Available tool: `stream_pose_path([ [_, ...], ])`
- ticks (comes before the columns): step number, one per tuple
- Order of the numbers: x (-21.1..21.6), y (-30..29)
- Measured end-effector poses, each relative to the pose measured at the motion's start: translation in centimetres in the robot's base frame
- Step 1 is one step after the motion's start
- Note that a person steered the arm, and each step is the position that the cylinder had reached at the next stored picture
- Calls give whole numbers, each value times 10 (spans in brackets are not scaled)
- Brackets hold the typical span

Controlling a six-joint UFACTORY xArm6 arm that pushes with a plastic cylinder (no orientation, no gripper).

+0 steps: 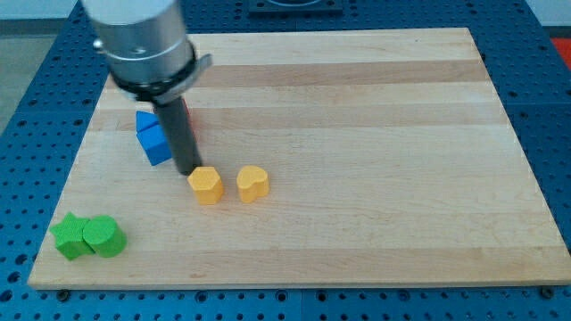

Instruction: Move the blue and the red blocks slightly to the right

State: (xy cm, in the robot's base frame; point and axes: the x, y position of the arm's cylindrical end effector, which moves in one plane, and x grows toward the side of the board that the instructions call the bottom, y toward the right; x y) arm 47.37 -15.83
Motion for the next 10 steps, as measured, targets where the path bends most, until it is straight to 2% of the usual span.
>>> stream_pose_path([
  [1,0,-50],
  [3,-26,-72],
  [5,-34,18],
  [6,-23,-6],
  [7,-10,-86],
  [8,-28,-132],
  [9,-47,-126],
  [10,-58,-86],
])
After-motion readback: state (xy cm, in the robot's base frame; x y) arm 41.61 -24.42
